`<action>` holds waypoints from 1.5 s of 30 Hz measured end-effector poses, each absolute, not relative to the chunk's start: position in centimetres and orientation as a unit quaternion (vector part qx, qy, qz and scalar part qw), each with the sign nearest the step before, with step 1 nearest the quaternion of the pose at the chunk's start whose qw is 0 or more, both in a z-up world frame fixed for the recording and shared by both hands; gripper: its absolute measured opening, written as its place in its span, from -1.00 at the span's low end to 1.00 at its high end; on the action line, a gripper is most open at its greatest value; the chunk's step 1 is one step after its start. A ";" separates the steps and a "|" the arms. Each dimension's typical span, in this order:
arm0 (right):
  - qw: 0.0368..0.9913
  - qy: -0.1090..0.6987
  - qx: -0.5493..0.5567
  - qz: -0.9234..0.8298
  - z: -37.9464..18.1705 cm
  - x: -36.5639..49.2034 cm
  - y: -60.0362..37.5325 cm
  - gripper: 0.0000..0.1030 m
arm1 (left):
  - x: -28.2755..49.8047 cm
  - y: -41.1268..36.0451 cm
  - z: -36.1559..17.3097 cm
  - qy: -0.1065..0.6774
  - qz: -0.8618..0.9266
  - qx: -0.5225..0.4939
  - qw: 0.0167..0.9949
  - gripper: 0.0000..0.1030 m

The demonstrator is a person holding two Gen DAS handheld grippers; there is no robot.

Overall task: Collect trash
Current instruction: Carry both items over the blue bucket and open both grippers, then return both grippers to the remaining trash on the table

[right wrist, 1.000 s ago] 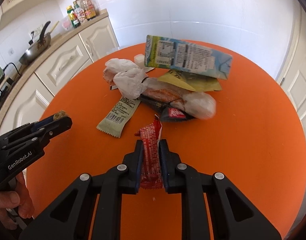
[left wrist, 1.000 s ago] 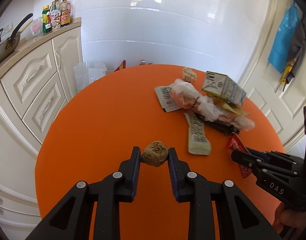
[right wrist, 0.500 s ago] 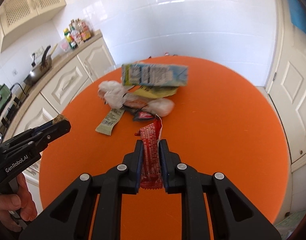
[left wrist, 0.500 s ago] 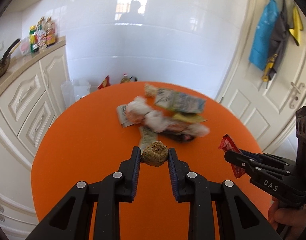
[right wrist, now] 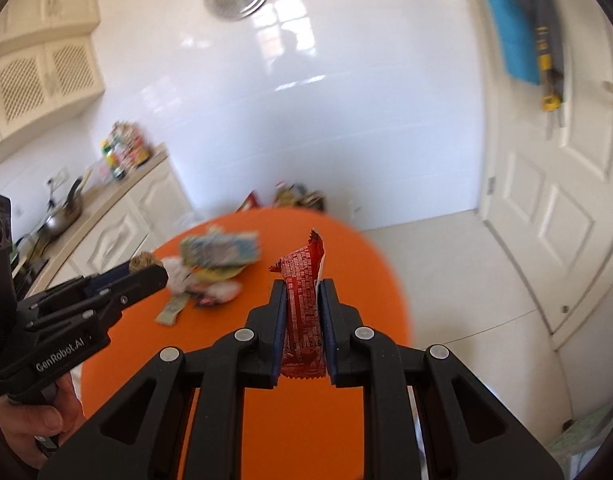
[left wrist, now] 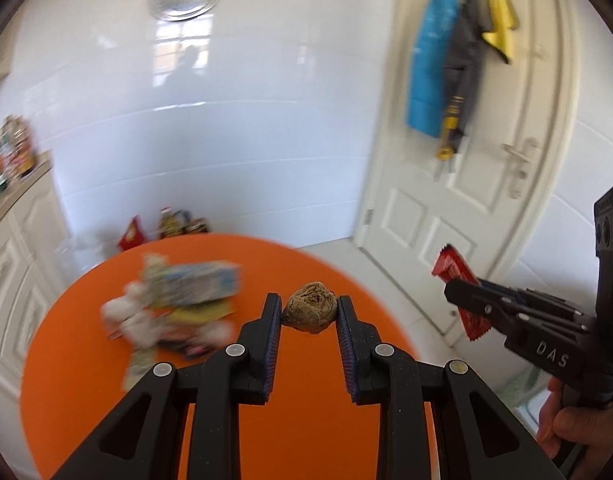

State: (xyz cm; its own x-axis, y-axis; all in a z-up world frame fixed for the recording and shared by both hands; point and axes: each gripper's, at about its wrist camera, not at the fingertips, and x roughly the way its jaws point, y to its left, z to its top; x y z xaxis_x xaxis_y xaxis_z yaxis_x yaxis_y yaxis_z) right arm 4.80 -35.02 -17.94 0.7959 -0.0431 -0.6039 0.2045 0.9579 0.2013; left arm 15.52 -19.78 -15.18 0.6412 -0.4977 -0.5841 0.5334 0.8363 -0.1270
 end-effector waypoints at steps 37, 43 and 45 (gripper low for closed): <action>0.785 0.421 0.369 -0.266 -38.3 -7.7 -63.2 -0.58 | 19.5 -48.1 -31.2 0.510 -0.435 0.201 0.714 -0.47; 0.771 0.425 0.388 -0.272 -39.9 -8.1 -64.0 0.02 | 21.1 -54.5 -31.0 0.509 -0.424 0.210 0.719 0.28; 0.769 0.422 0.390 -0.279 -39.9 -8.4 -63.9 0.28 | 20.8 -55.0 -31.0 0.505 -0.425 0.217 0.719 0.37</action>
